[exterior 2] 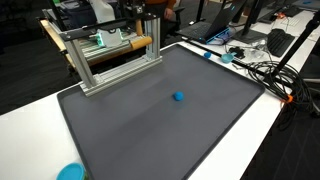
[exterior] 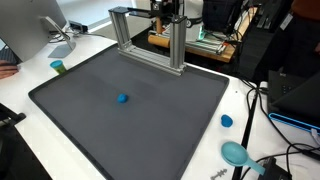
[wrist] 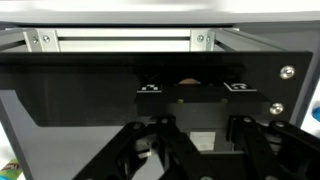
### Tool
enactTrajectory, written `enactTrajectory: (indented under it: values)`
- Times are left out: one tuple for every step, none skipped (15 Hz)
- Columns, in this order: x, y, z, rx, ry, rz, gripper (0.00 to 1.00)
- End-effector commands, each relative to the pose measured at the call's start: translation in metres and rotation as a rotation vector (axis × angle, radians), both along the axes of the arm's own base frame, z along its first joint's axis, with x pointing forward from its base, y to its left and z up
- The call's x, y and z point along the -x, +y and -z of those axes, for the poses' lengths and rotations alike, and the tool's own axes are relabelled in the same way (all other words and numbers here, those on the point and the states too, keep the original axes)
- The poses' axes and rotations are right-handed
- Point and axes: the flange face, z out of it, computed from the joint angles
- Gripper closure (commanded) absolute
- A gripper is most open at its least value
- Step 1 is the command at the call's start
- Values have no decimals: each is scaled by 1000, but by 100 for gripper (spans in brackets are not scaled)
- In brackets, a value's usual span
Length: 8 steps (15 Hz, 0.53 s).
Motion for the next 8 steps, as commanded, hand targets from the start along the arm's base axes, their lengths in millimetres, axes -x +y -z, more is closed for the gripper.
enactTrajectory:
  values:
    - [-42, 13, -29, 12, -56, 1, 78]
    - [-59, 18, -36, 9, -69, 10, 78]
    - [-77, 22, -42, 13, -83, 26, 78]
    - [-93, 25, -47, 18, -90, 41, 78]
    - [-108, 28, -51, 19, -98, 58, 78]
    - [-126, 27, -54, 17, -103, 92, 78]
    - [-141, 25, -57, 5, -100, 127, 78]
    - [-155, 21, -59, -6, -88, 158, 78]
